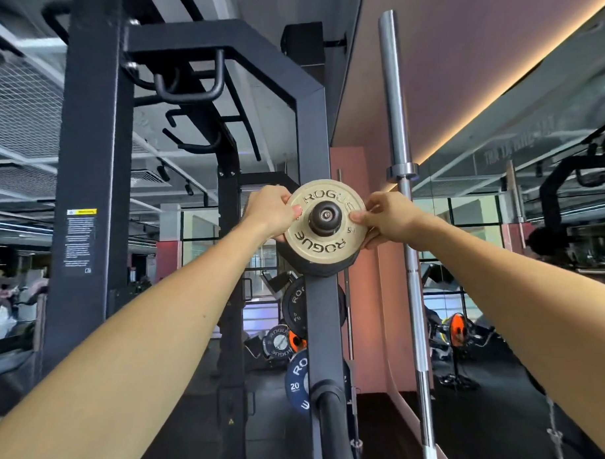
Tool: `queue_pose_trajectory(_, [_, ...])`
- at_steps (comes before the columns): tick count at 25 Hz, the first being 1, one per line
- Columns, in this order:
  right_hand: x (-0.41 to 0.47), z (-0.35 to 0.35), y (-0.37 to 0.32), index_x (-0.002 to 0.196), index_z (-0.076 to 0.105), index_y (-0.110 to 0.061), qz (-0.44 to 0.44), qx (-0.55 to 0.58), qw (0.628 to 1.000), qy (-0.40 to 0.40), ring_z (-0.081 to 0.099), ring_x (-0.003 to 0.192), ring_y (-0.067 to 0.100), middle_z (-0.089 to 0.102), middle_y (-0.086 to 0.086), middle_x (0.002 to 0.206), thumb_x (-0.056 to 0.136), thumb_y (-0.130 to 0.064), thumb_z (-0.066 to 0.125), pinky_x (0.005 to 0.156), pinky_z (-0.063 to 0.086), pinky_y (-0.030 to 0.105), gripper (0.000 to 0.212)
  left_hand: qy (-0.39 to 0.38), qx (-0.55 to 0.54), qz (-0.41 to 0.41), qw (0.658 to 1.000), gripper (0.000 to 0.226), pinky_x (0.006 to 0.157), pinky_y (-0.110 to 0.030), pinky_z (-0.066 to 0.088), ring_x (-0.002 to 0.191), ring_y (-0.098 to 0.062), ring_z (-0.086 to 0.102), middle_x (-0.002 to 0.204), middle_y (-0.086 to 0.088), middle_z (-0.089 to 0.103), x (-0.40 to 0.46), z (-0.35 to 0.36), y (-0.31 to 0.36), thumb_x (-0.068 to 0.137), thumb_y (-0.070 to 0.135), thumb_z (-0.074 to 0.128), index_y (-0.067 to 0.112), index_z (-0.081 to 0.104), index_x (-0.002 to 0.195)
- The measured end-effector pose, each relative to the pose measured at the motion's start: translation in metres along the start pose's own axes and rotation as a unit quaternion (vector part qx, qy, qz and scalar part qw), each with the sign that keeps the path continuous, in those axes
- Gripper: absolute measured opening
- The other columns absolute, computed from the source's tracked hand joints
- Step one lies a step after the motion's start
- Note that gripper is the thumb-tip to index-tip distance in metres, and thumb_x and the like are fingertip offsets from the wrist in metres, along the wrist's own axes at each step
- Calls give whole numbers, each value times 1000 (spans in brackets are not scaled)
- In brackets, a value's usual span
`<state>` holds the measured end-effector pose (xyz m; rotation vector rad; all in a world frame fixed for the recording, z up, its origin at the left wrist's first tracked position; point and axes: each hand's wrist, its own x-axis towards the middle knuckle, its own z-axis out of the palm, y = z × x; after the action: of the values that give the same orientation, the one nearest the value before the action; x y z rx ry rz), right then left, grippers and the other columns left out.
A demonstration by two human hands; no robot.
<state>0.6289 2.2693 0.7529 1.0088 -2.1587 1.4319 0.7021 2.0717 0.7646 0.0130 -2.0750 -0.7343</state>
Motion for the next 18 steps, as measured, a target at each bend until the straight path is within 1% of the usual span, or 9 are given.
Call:
queue_pose_trajectory(3, [25,8,17,88,55,-2,16,-1,1000,14,68,61,28,69,23,79,91,-18,65,55,61,32,19,10,19,-15,1000,17,59,-35,62,73,-26,71,105,-9,65,22,21,-18,90,22,66,15,67,105])
queue_pose_trajectory(5, [40,12,26,85,62,4,26,-15,999,19,69,58,27,70,25,77,89,-19,67,56,61,32,23,24,52,-17,998,17,63,-37,61,71,-27,71,100,-9,66,35,31,-30,86,27,70,13,66,96])
queue_pose_trajectory(7, [57,18,38,78,64,7,38,-30,998,30,69,52,26,69,24,70,88,-20,69,54,61,34,29,41,101,-19,994,28,68,-40,60,69,-28,71,93,-11,70,48,42,-42,80,37,73,12,60,85])
queue_pose_trajectory(9, [74,28,51,72,63,7,49,-55,995,61,68,48,26,68,22,62,88,-21,70,51,60,36,33,57,143,-29,988,38,71,-38,55,81,-32,69,97,-12,68,60,53,-55,77,42,72,11,57,94])
queue_pose_trajectory(10, [81,34,58,70,63,7,49,-71,993,77,68,47,27,67,21,60,88,-21,69,49,60,36,34,61,162,-29,985,40,69,-37,50,88,-35,66,100,-12,66,66,61,-61,78,41,71,11,56,100])
queue_pose_trajectory(12, [94,42,71,66,63,7,51,-75,991,100,67,45,28,67,21,59,88,-20,69,46,59,35,35,75,178,-11,981,32,66,-34,42,95,-38,61,103,-14,64,75,77,-71,82,35,64,11,55,101])
queue_pose_trajectory(14, [98,43,78,66,62,9,63,-39,992,103,66,42,26,67,22,61,85,-23,72,43,57,33,38,88,171,12,981,21,66,-34,40,95,-39,58,102,-13,62,82,87,-78,83,28,56,14,54,97])
queue_pose_trajectory(15, [97,41,78,68,62,10,66,-28,992,103,66,42,25,67,22,61,84,-24,72,43,57,33,39,89,166,17,982,20,66,-34,39,93,-39,58,99,-12,62,86,88,-81,82,30,56,14,54,94])
queue_pose_trajectory(18, [89,43,73,68,59,3,68,-17,992,107,68,52,31,67,22,65,86,-24,71,52,60,41,35,69,158,15,985,24,63,-34,41,89,-38,58,94,-11,62,87,83,-83,78,35,57,15,52,90])
